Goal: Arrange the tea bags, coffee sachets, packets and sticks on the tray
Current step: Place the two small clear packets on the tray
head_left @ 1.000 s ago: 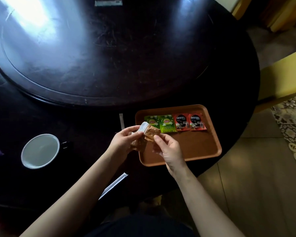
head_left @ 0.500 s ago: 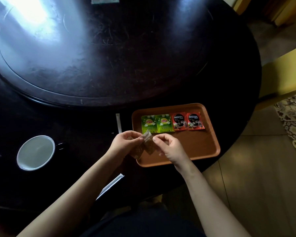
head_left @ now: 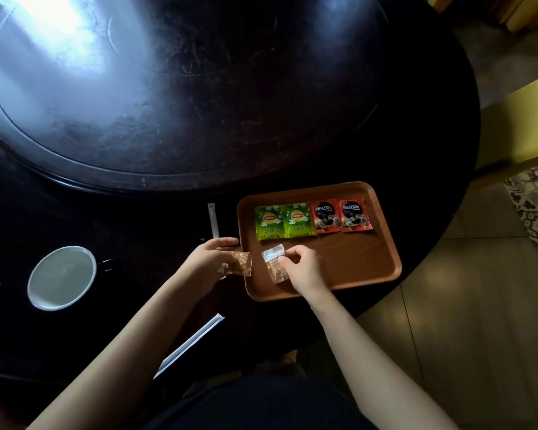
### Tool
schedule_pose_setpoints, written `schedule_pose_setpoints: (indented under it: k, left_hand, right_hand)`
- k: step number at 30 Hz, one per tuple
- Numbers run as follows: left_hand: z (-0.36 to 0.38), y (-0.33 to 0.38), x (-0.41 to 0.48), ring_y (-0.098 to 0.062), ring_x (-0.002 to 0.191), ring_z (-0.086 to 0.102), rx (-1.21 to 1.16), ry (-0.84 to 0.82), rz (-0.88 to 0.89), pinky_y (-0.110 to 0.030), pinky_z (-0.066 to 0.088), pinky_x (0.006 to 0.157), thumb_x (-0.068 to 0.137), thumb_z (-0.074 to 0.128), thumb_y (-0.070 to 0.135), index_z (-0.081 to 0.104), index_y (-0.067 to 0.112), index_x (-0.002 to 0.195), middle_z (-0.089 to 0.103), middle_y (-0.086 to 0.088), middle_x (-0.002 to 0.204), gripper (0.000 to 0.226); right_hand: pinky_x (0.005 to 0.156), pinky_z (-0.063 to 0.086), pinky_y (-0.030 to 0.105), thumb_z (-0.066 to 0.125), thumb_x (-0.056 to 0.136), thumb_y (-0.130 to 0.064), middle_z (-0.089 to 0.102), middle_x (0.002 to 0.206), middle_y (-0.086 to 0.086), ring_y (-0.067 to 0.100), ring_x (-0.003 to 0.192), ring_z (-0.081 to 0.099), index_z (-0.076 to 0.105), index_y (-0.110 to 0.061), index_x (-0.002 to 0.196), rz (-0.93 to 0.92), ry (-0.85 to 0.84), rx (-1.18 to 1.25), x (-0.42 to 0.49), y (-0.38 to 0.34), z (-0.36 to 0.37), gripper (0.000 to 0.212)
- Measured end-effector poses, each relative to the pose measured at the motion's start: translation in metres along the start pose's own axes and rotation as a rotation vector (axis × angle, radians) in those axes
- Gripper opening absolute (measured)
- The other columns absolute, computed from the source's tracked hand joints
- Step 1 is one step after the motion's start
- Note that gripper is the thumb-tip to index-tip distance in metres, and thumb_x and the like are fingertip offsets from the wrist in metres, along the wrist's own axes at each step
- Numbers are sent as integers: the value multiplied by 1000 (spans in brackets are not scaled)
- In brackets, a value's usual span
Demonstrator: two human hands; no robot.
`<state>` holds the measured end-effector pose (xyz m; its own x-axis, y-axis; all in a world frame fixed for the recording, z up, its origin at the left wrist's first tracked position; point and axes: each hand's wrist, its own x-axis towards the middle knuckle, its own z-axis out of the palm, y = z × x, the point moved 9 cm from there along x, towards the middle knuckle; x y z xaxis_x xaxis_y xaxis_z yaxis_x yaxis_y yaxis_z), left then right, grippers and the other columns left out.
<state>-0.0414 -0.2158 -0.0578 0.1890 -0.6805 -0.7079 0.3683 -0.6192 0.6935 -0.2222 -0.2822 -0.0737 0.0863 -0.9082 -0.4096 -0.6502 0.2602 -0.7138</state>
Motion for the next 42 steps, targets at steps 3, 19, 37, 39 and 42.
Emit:
schedule_pose_setpoints:
  k: [3, 19, 37, 39, 42]
  left_hand:
    - [-6, 2, 1, -21, 69, 59, 14, 37, 29, -18, 53, 47, 78, 45, -20, 54, 0, 111, 59, -13, 89, 39]
    - [-12, 0, 0, -18, 75, 64, 126, 46, 70, -24, 54, 54, 76, 62, -9, 55, 12, 115, 66, -9, 93, 45]
    - [45, 4, -10, -14, 70, 64, 11, -109, 115, -20, 56, 60, 82, 60, 1, 63, 10, 95, 65, -9, 88, 17]
    - [48, 0, -11, -11, 64, 65, 13, -111, 82, -17, 56, 56, 82, 60, 2, 64, 9, 88, 65, -8, 82, 10]
    - [51, -2, -11, -14, 66, 64, 30, -107, 85, -16, 54, 53, 81, 62, 2, 65, 8, 83, 64, -10, 79, 7]
  right_hand:
    - [73, 42, 24, 65, 81, -21, 65, 101, 8, 23, 90, 60, 66, -10, 89, -25, 52, -103, -3, 2, 2, 14]
    - [79, 47, 34, 62, 83, -20, 63, 98, 9, 24, 94, 55, 55, -12, 87, -78, 121, -189, -12, -3, 7, 11]
    - [46, 43, 15, 60, 85, -7, 60, 62, 4, 7, 49, 54, 63, -5, 86, 21, -214, 677, -45, -19, 1, 4]
    - [48, 45, 15, 61, 85, -9, 62, 62, 3, 5, 49, 56, 64, -6, 85, 57, -222, 735, -46, -13, -5, 4]
    - [55, 47, 19, 61, 86, -16, 66, 63, -3, 5, 55, 58, 65, -9, 87, 97, -256, 725, -49, -1, -9, 8]
